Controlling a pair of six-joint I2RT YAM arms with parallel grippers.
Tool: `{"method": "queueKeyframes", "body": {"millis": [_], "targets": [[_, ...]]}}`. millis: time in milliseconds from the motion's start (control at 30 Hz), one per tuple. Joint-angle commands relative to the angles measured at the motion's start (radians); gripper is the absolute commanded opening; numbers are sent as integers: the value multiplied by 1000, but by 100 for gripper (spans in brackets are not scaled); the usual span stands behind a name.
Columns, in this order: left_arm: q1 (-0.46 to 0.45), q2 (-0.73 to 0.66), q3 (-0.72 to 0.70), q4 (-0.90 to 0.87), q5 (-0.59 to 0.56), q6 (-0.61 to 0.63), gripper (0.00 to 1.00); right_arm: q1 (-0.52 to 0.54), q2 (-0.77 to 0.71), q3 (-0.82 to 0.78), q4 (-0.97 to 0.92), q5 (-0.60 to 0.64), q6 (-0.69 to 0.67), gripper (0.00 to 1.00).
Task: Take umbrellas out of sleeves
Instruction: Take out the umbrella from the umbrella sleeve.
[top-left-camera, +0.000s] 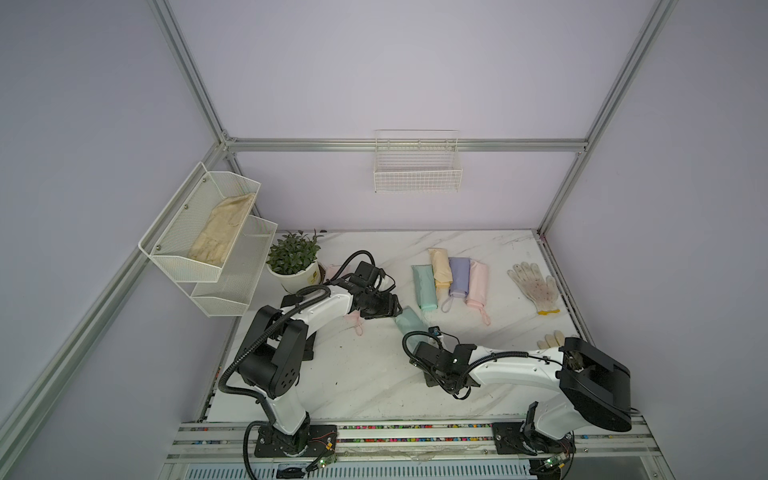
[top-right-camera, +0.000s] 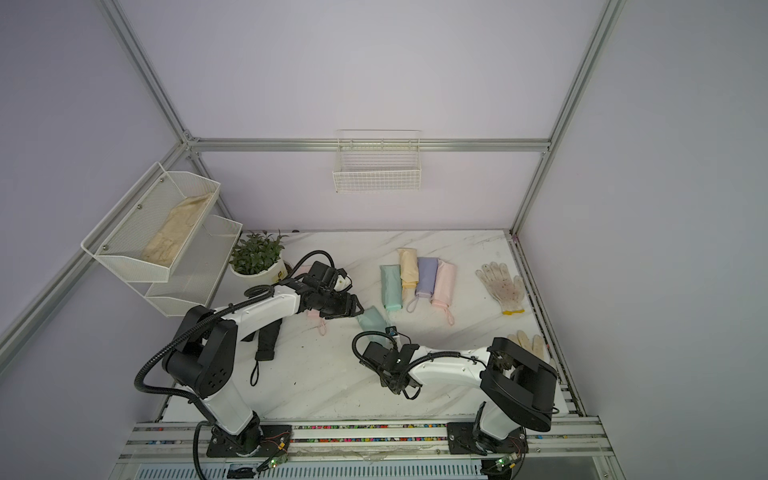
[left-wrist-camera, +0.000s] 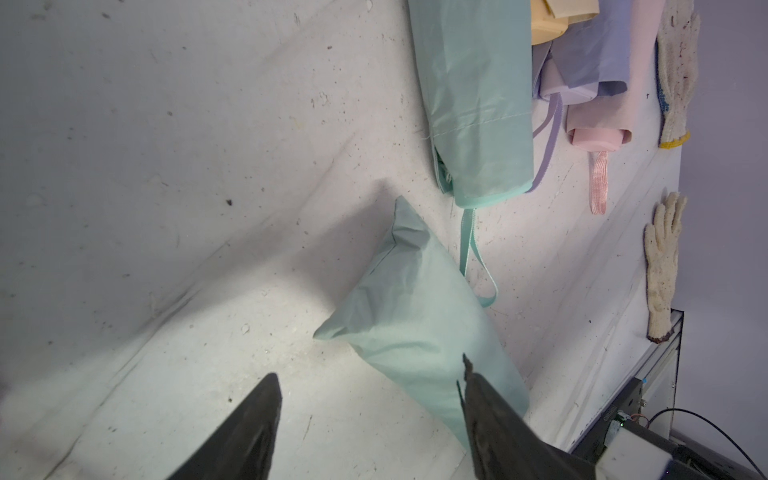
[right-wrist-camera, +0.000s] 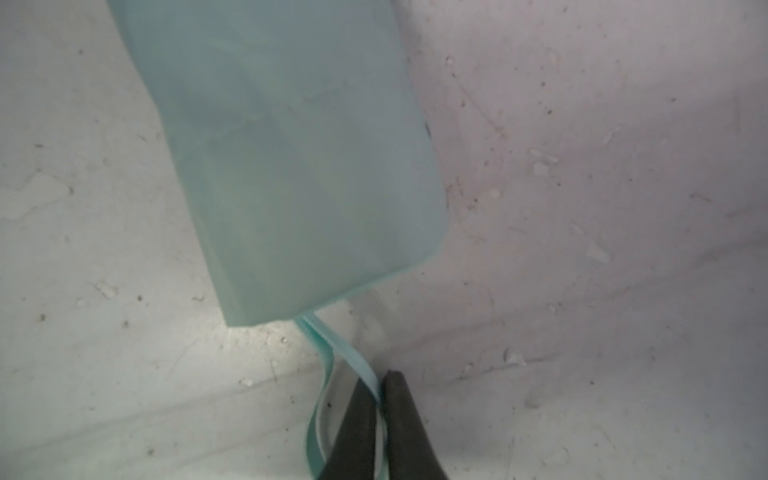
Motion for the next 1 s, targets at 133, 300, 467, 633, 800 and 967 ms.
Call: {"method": "queueKeyframes", "body": {"millis": [133,300,467,633,800,967], "targets": [[-1,-44,-44,63,26,-36,70,6,-17,-67,-14,-28,60,7],[-1,-21,-53,92,37,-56,69,6,-29,-92,17,-29,62,7],[-1,4,-59,135,62,-87,65,6,-48,-111,38,-29,61,7],[-1,21,-65,163,87,-106,51,6,-49,-112,43,-24,62,7],[-1,31,-79,143,40,-85,52,6,-54,-117,46,-22,67,7],[-1,51,-98,158,43,-90,52,6,-56,-122,50,-20,67,7]]}}
